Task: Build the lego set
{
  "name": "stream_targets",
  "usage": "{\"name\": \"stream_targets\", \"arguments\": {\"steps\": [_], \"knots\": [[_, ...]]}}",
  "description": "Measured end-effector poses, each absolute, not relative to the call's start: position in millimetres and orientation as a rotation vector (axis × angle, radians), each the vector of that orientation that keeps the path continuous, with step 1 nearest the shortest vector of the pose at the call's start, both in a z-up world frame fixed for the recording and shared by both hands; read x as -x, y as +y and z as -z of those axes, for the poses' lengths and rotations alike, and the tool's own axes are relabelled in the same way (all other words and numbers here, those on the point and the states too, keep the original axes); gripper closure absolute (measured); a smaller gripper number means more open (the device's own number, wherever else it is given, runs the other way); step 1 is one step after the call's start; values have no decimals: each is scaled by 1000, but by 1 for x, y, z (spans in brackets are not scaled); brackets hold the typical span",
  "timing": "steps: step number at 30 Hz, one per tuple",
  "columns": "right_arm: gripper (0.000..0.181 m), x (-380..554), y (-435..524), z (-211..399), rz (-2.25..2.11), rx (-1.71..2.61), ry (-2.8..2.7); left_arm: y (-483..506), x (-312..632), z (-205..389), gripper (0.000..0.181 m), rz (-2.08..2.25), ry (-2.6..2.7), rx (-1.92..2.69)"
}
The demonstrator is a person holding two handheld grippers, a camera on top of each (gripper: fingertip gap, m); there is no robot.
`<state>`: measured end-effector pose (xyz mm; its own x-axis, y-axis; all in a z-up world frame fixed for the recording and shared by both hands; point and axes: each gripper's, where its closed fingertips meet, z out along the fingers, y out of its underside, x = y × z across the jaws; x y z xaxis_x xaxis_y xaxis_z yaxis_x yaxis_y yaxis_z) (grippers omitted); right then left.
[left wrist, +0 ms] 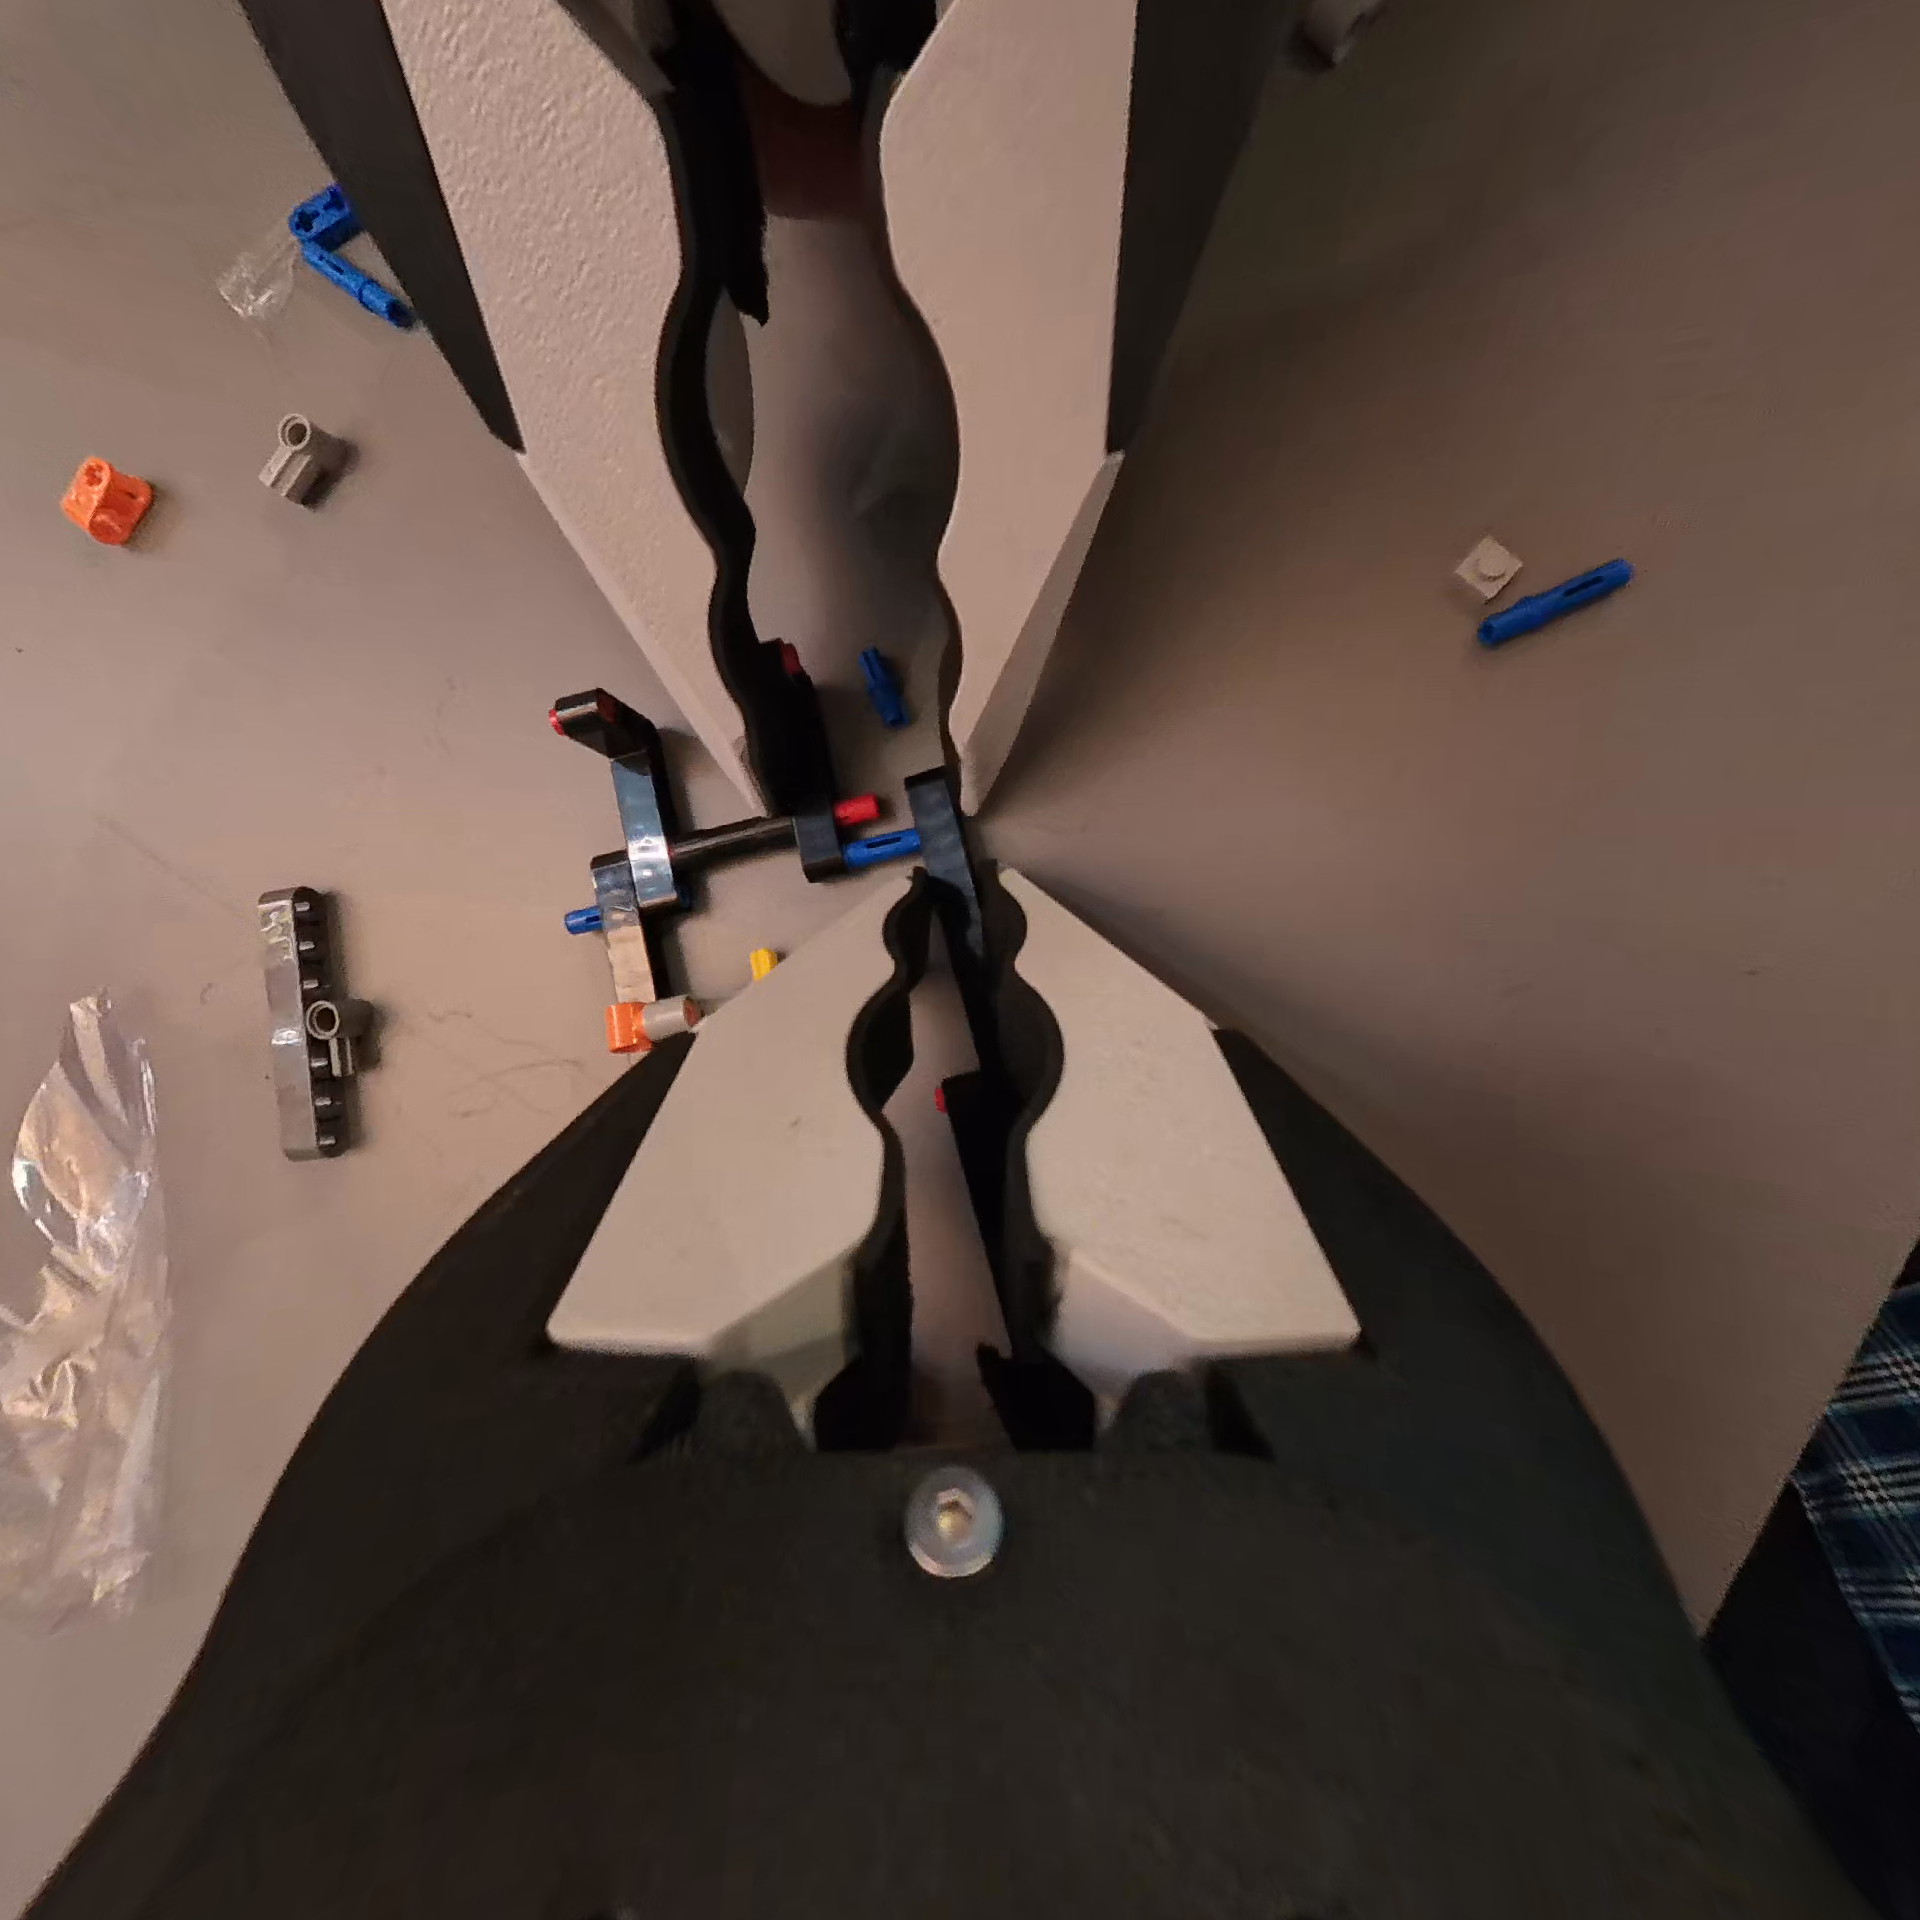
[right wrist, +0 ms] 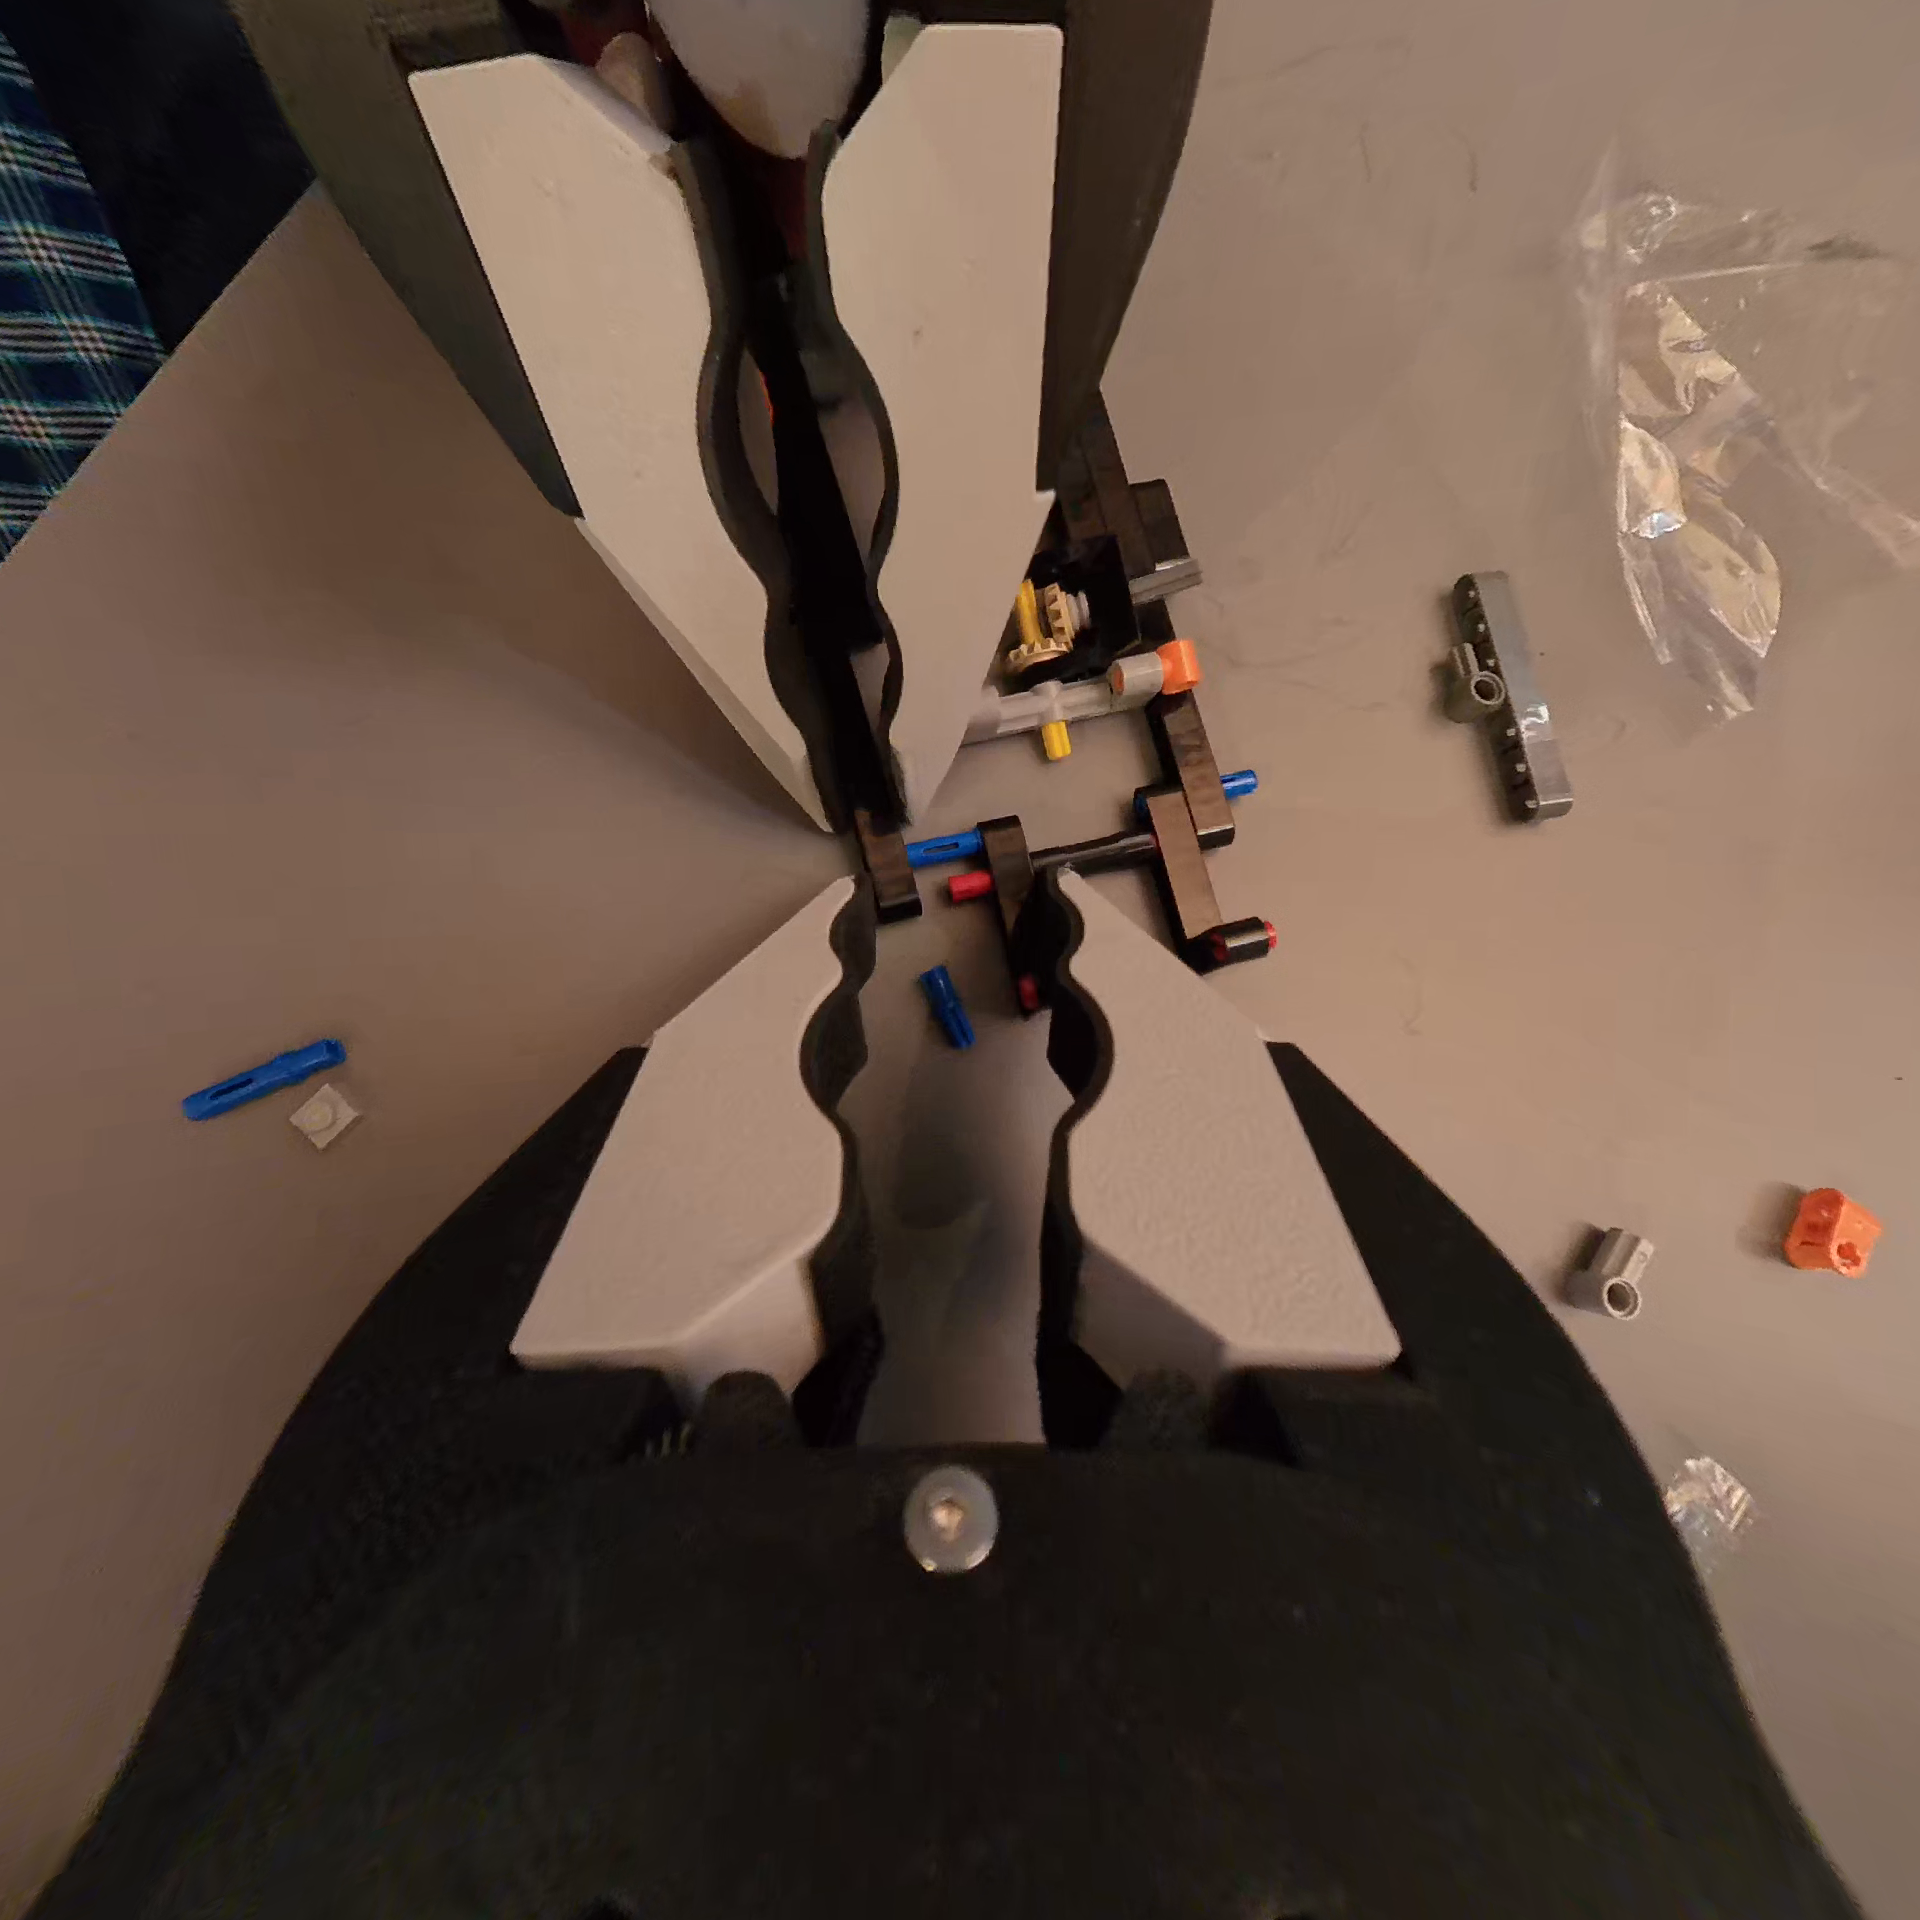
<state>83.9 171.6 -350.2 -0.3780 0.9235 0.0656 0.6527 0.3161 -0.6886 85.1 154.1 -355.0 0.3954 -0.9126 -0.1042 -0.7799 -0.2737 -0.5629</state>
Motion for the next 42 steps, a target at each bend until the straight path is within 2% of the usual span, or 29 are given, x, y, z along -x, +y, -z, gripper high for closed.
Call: {"name": "stream_targets", "arguments": {"steps": [17,30,42], "knots": [[151,-84,172,349,-849,1367,-2113,156,-80,354,175,190,1522,2035],[152,-82,174,349,-845,1383,-2107,158,-79,355,175,314,1567,2071],[151,-79,174,350,-822,1383,-2119,157,-74,355,176,182,1585,2027]]}}
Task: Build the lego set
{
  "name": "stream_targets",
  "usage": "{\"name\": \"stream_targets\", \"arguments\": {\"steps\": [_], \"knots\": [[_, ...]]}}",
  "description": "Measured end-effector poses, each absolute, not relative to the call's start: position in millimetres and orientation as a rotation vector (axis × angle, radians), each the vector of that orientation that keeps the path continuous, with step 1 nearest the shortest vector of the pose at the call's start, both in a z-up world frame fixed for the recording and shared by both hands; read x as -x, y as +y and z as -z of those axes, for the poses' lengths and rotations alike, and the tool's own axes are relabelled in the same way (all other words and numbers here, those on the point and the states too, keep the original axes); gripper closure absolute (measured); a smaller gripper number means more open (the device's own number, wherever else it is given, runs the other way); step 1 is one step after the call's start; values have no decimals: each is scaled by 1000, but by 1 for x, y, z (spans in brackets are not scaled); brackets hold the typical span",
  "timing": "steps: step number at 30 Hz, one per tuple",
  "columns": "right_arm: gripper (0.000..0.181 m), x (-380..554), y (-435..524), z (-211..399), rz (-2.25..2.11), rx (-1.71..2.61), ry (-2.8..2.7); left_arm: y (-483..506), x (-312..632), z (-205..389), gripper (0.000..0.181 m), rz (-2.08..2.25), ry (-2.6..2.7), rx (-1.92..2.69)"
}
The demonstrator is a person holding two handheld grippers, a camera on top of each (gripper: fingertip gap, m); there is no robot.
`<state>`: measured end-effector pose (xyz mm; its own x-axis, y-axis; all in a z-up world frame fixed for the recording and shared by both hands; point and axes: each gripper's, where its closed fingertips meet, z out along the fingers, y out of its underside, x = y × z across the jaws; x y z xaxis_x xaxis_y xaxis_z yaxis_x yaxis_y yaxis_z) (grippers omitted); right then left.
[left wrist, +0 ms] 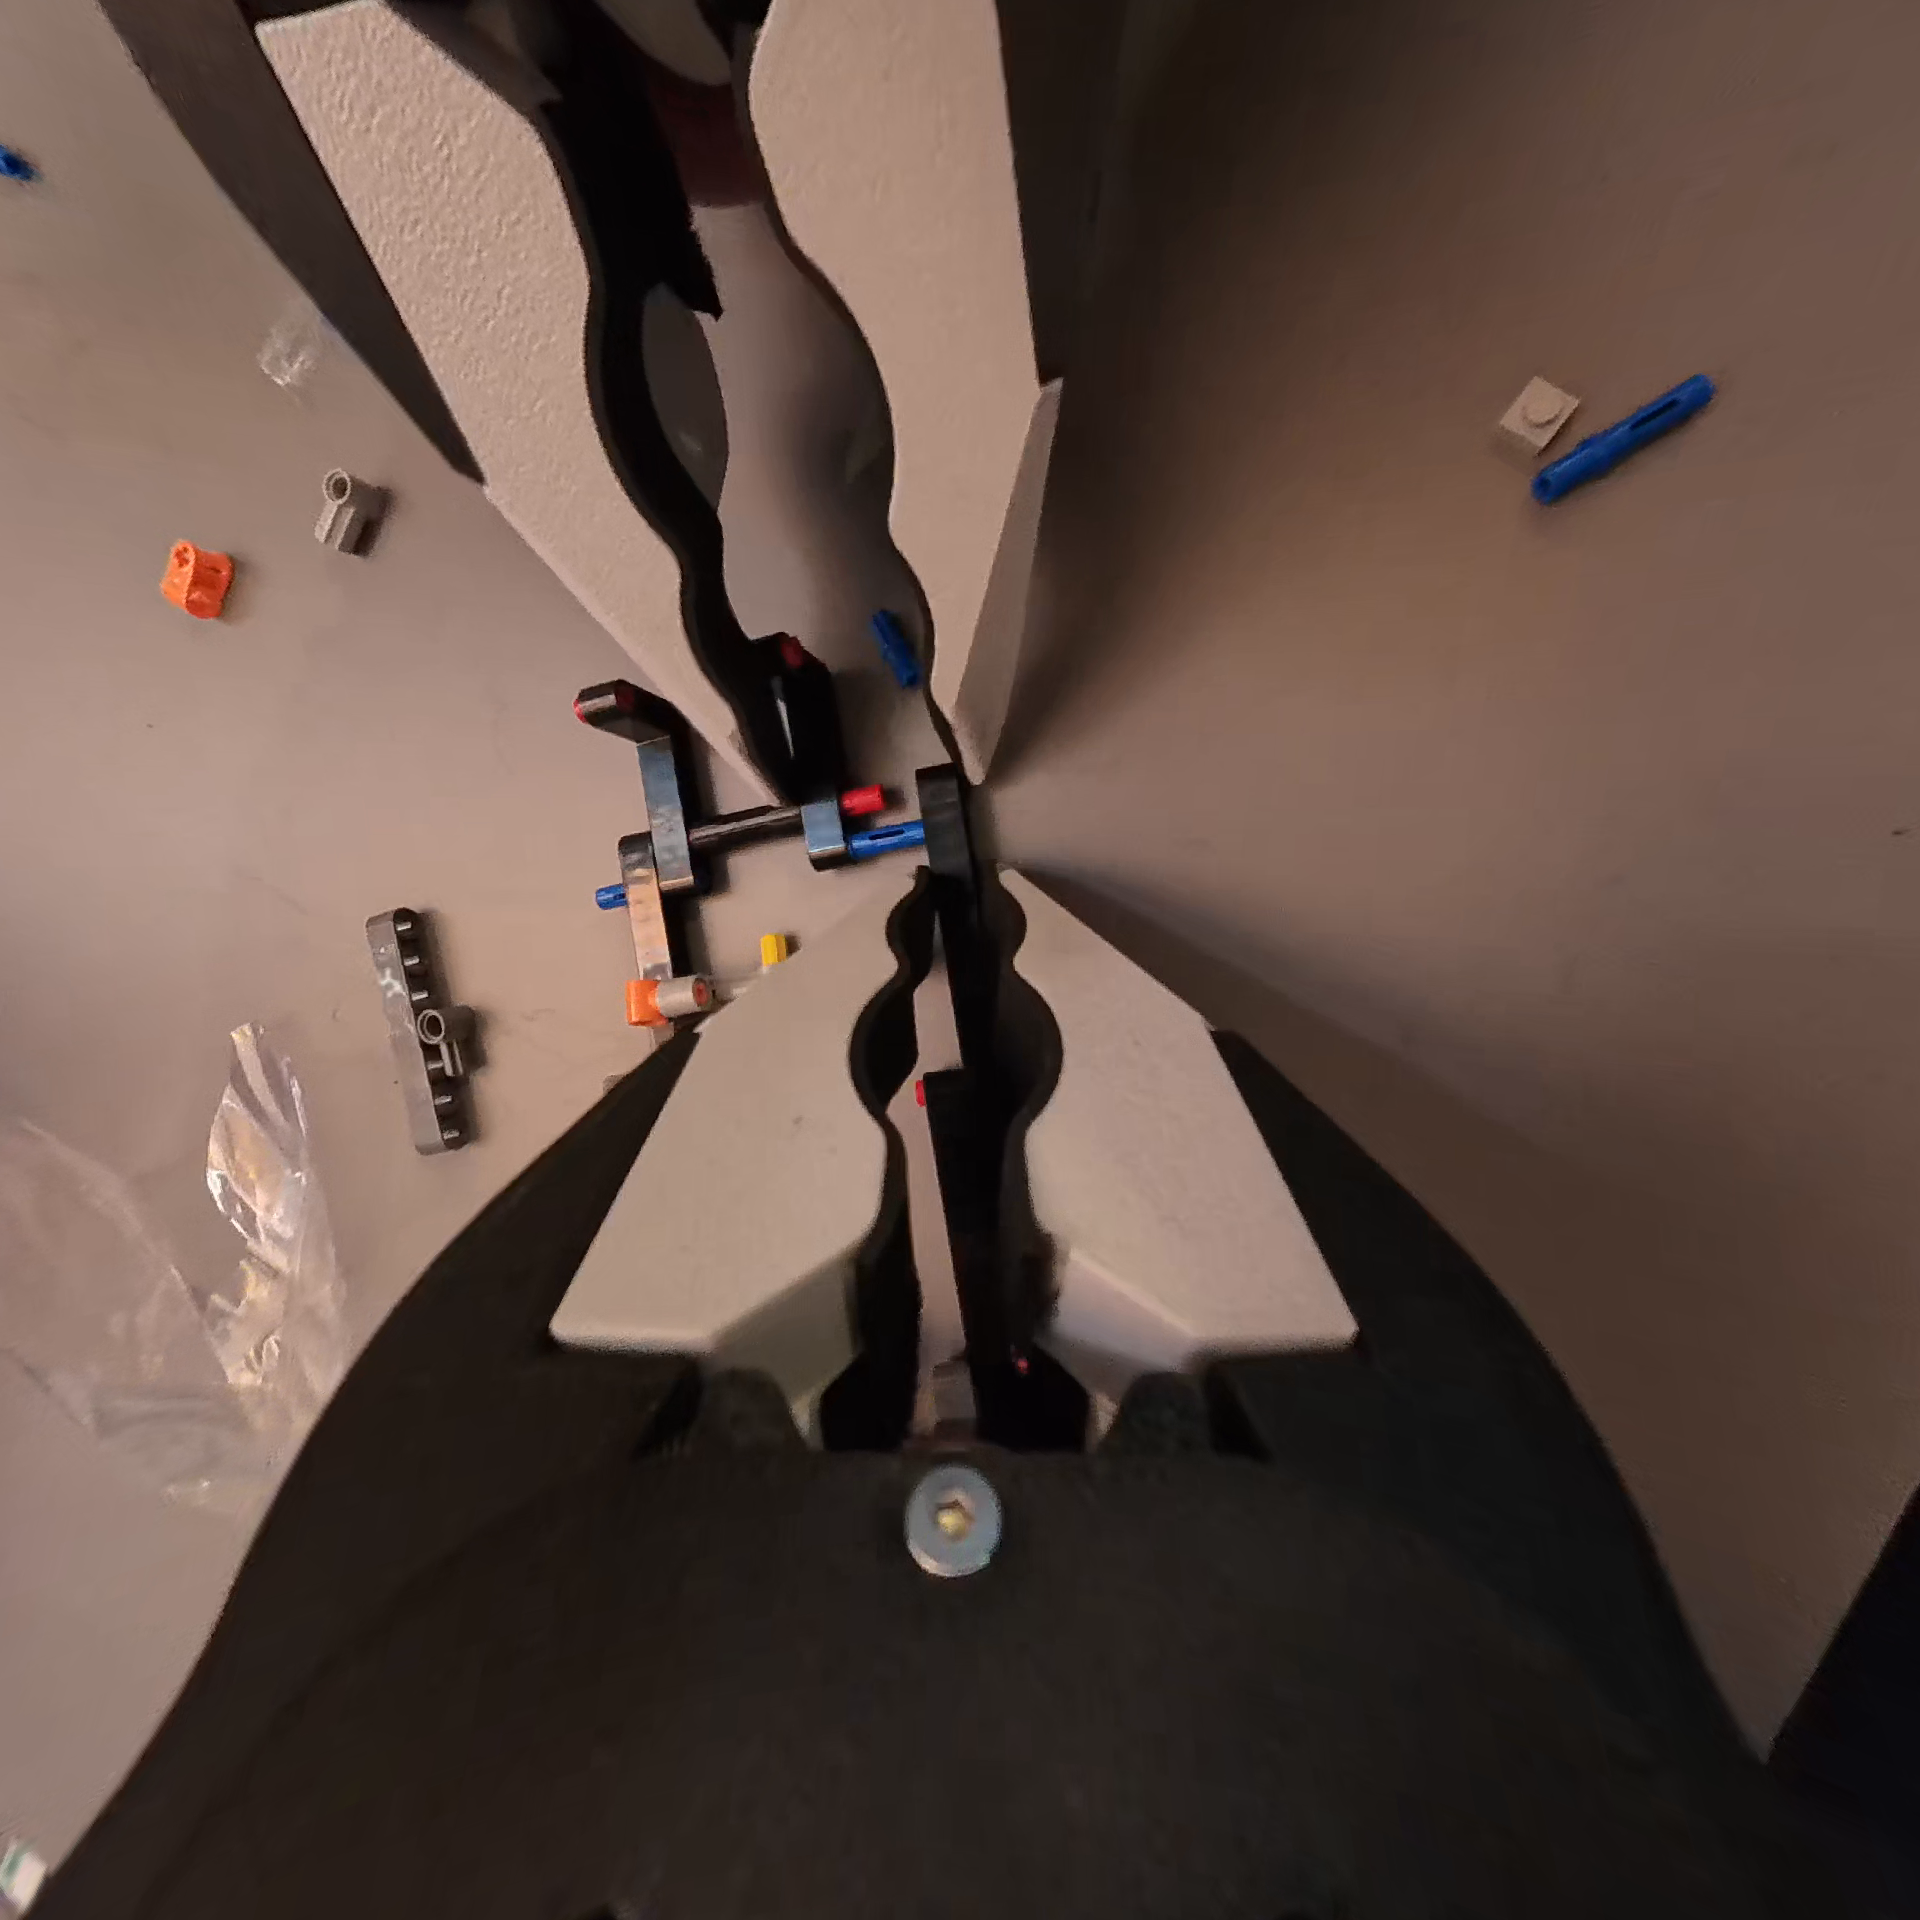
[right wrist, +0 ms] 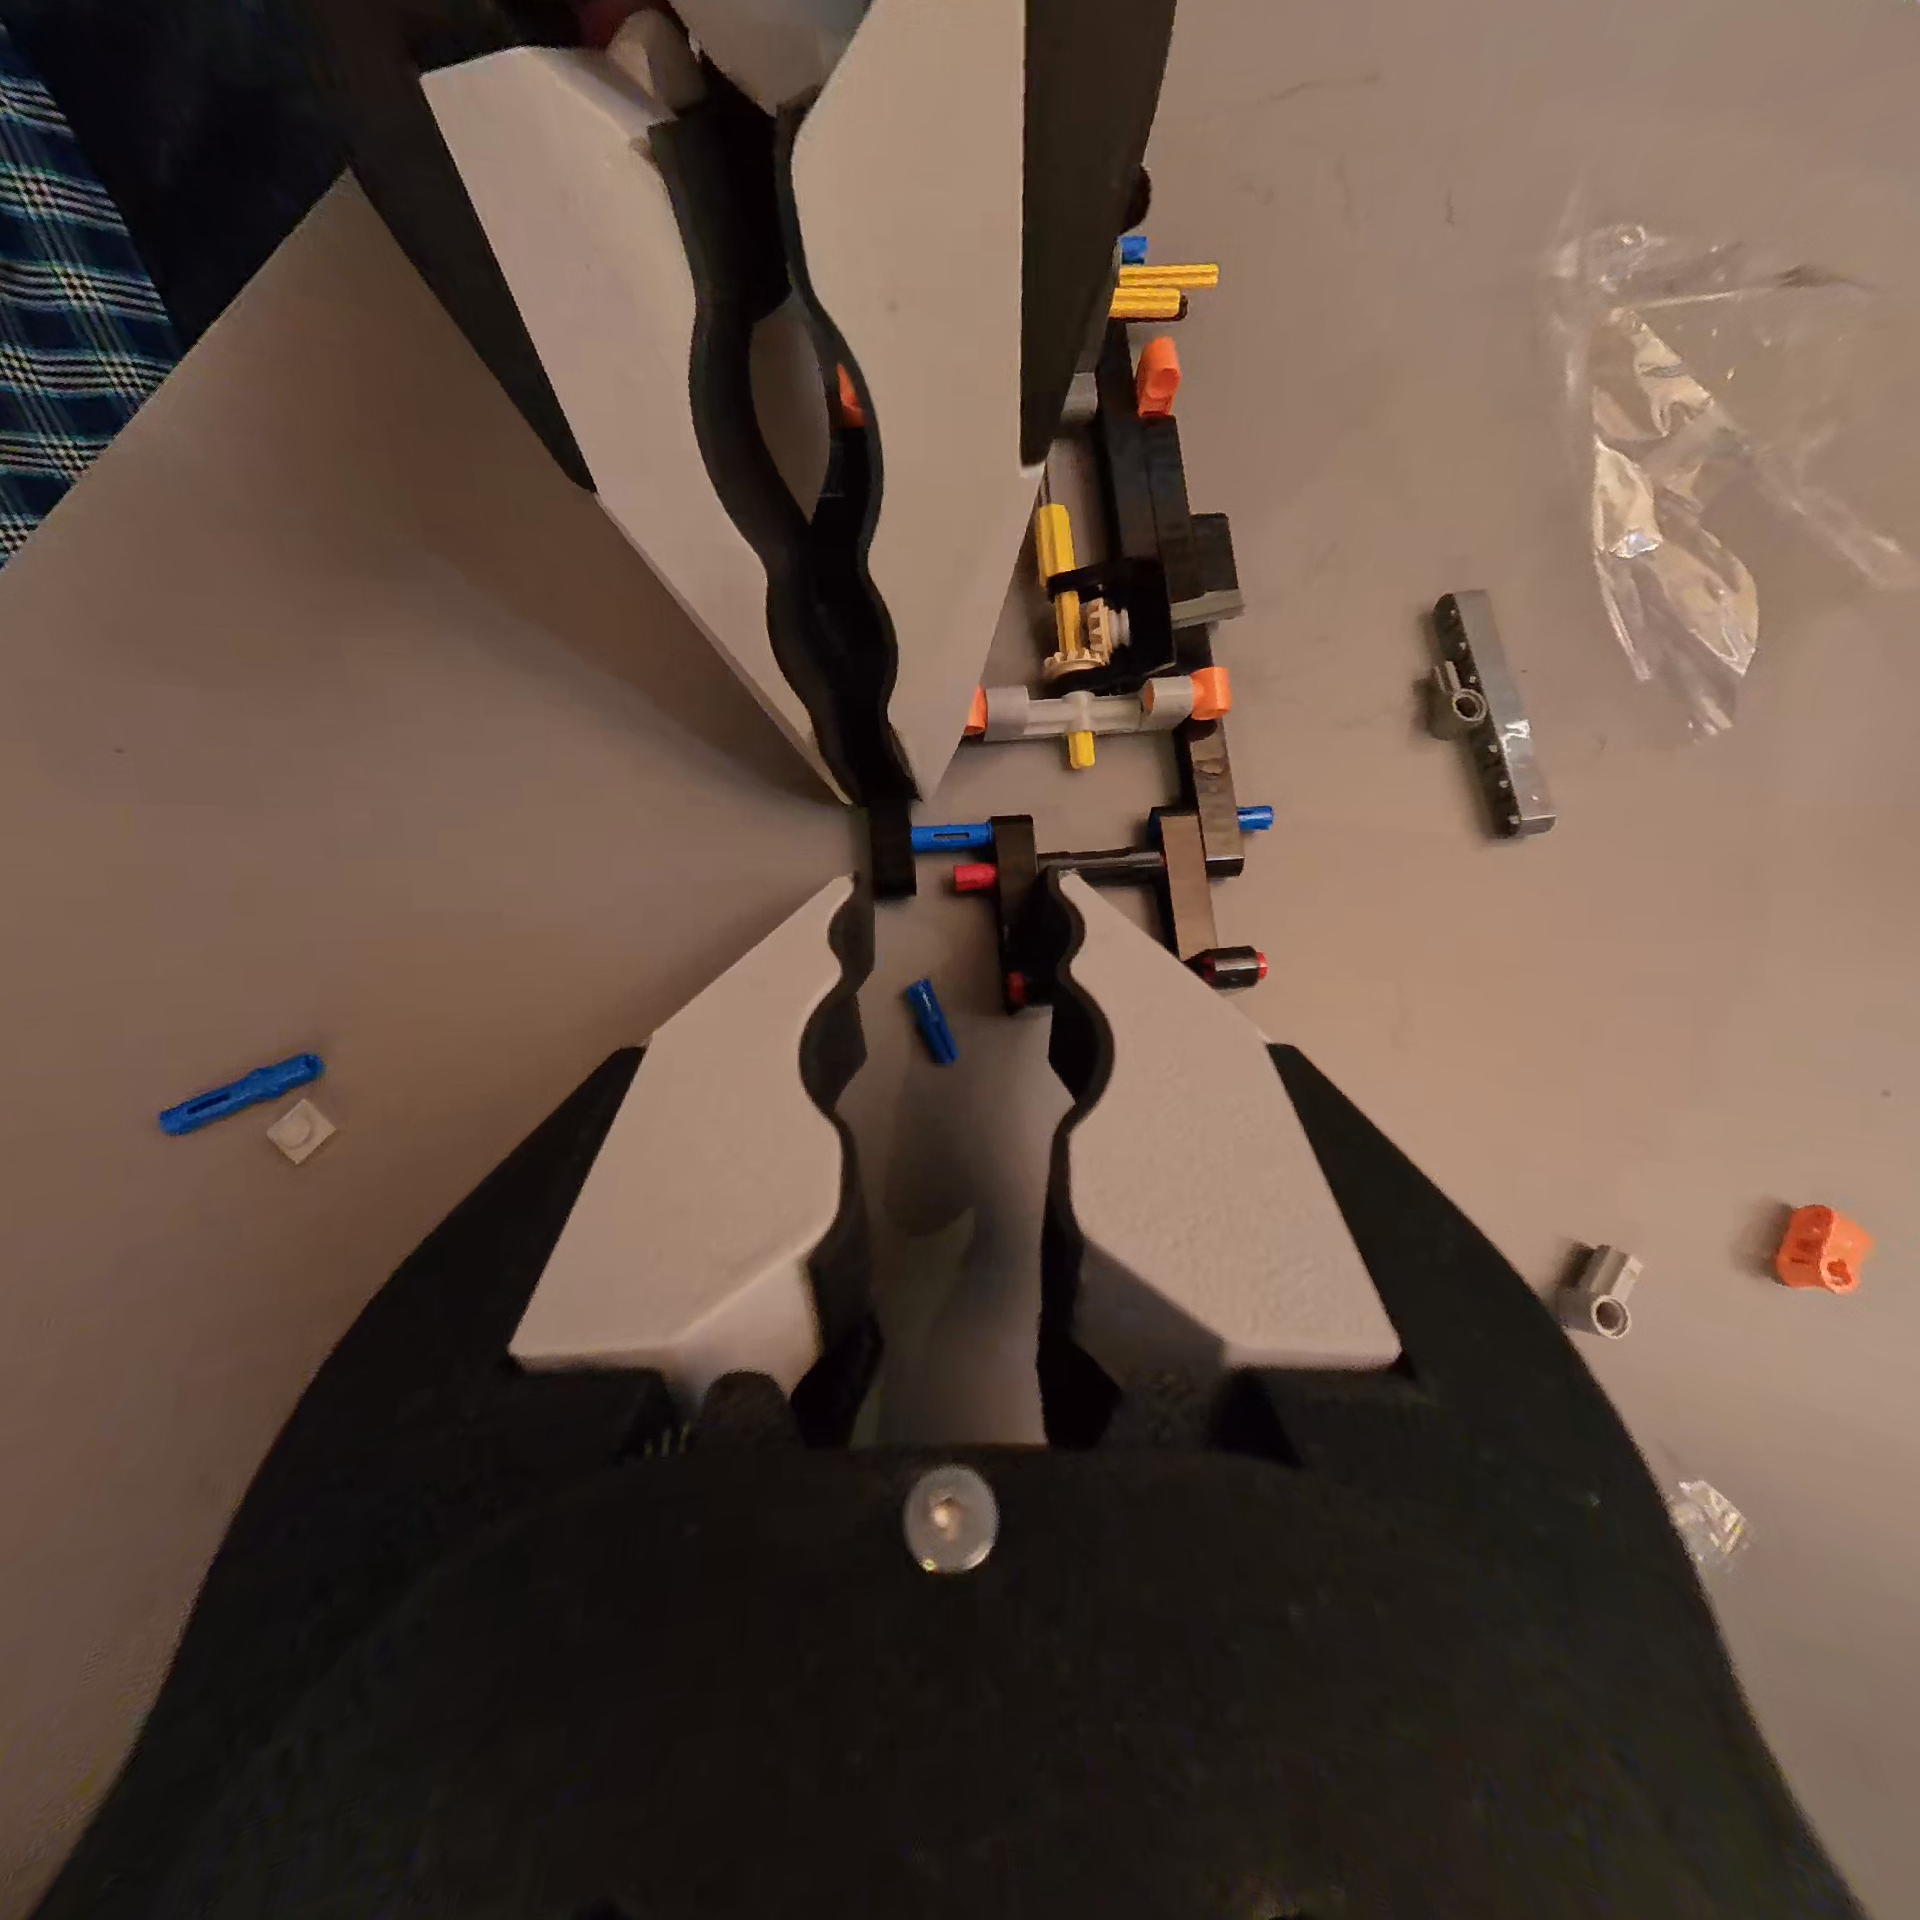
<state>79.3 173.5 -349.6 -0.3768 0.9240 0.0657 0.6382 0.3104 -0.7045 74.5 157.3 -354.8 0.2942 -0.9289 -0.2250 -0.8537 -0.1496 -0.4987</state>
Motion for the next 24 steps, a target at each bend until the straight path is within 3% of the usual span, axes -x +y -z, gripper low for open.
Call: {"name": "stream_targets", "arguments": {"steps": [24], "knots": [[151,-77,175,350,-749,1302,-2079,160,-72,353,175,-190,1690,1818]]}}
